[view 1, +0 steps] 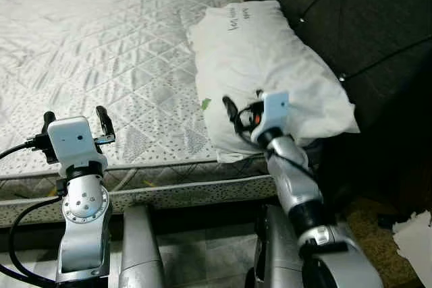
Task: Clean up the room
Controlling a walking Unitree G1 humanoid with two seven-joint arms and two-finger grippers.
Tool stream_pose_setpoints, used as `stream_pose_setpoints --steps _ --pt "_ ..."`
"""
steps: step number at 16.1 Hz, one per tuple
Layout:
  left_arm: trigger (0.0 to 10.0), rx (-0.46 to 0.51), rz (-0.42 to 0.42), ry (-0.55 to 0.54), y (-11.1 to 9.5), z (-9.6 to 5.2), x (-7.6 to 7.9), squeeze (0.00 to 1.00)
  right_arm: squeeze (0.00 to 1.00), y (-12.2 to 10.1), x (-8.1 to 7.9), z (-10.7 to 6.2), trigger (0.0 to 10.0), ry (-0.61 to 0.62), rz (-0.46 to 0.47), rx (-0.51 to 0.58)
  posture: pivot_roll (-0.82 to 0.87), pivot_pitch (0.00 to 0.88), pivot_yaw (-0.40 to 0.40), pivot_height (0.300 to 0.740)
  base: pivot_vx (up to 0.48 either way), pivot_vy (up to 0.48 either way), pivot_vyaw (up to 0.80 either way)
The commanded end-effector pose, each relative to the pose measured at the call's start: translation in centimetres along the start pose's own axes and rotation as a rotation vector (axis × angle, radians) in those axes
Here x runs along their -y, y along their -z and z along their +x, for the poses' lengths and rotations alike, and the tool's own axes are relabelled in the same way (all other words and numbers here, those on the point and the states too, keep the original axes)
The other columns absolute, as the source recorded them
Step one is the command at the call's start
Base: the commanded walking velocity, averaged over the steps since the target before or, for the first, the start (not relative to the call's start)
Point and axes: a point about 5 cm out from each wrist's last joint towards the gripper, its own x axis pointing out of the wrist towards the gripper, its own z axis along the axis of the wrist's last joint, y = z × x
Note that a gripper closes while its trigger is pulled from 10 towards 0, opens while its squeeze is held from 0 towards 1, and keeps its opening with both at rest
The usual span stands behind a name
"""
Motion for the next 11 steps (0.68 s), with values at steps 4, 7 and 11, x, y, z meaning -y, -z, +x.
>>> stream_pose_setpoints --steps 4,7,11 --pt "10.0 -0.024 -0.01 -0.011 0.1 -0.8 -0.6 0.0 0.0 -0.6 0.5 -1.5 10.0 0.045 -0.095 0.015 0.05 0.0 -0.037 0.503 0.0 0.0 0.0" --pt "10.0 -0.051 -0.013 0.006 0.5 -1.8 -0.1 0.0 0.0 -0.9 0.3 -2.1 10.0 0.035 -0.024 0.024 0.05 0.0 -0.031 0.503 0.0 0.0 0.0" --pt "10.0 -0.075 -0.007 0.015 0.6 -2.2 -0.3 0.0 0.0 -2.0 -1.3 -1.4 10.0 0.006 0.02 0.04 0.06 0.0 -0.026 0.537 0.0 0.0 -0.41"
